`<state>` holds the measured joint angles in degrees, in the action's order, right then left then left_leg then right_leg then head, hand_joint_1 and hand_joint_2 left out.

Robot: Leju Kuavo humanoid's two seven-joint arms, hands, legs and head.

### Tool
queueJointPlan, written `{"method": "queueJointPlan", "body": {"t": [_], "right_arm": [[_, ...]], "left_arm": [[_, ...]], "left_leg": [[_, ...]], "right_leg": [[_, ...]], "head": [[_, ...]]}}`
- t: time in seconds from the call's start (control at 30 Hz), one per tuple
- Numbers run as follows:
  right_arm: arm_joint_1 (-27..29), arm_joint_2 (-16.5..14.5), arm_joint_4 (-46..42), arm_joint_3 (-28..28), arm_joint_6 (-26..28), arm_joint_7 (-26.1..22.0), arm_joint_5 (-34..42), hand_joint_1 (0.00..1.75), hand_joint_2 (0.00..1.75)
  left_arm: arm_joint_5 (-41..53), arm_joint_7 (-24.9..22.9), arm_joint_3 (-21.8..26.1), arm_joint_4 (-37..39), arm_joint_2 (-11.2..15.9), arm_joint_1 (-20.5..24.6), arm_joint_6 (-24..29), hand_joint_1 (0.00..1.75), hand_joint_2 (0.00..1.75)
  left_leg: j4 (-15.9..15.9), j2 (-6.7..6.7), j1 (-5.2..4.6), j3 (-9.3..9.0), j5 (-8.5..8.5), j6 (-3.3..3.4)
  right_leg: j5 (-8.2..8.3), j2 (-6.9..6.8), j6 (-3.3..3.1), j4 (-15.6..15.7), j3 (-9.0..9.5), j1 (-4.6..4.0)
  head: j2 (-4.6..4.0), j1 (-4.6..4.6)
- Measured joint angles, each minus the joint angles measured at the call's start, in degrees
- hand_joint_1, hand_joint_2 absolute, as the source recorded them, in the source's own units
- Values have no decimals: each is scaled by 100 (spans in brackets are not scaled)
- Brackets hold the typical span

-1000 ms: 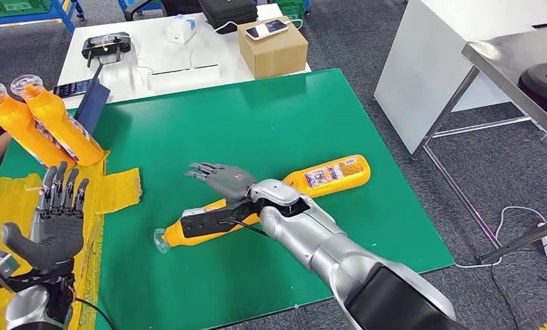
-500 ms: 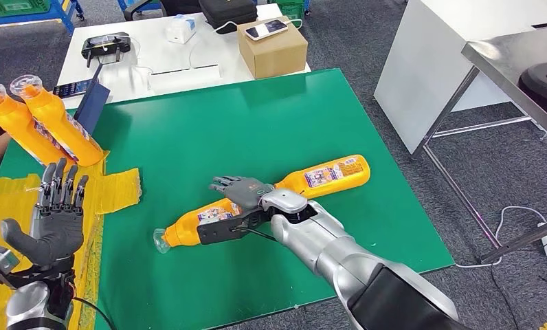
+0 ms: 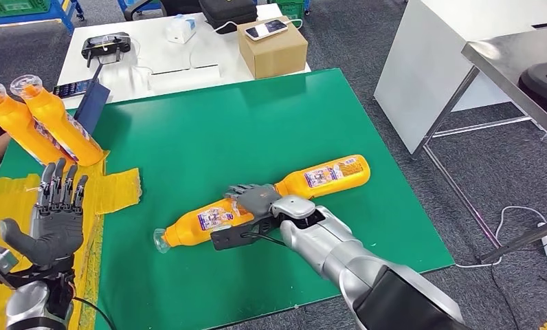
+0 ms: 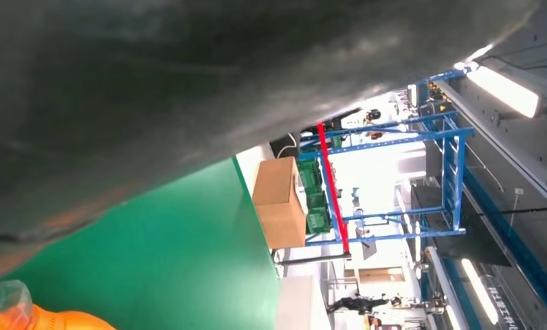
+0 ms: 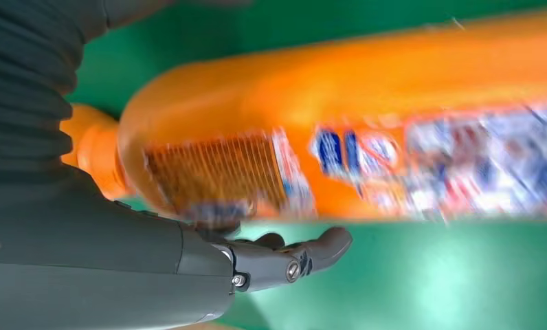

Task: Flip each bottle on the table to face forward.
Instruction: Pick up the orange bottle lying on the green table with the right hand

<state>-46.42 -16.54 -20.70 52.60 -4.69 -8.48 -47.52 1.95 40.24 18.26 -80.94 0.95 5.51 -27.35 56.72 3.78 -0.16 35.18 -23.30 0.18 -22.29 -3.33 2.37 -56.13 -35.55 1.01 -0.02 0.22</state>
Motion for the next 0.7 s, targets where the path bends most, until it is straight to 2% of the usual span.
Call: {"method": "queueJointPlan", "body": {"t": [0.03,0.53,0.6,0.7], "right_arm": [[34,13,32,26,-49,36,-35,175,175],[186,49,181,140,-79,245,-138,175,175],[224,48,181,137,163,280,-115,175,175],[345,40,156,20,1018,65,204,175,175]], "left_arm": [[4,0,-9,24,-1,27,-7,0,0],[41,0,-319,334,-5,314,39,0,0],[14,0,-334,345,-6,307,77,0,0],[-51,0,-322,331,-13,219,169,0,0]], "left_leg": [[0,0,0,0,0,0],[-2,6,2,-69,-12,-6],[-2,6,3,-70,-11,-6],[-2,5,3,-65,-9,-5]], "right_leg": [[0,0,0,0,0,0],[-5,7,-4,4,59,2],[-4,7,-4,3,64,2],[-2,7,-3,2,66,2]], "head": [[0,0],[0,-1],[0,-1],[0,1]]}}
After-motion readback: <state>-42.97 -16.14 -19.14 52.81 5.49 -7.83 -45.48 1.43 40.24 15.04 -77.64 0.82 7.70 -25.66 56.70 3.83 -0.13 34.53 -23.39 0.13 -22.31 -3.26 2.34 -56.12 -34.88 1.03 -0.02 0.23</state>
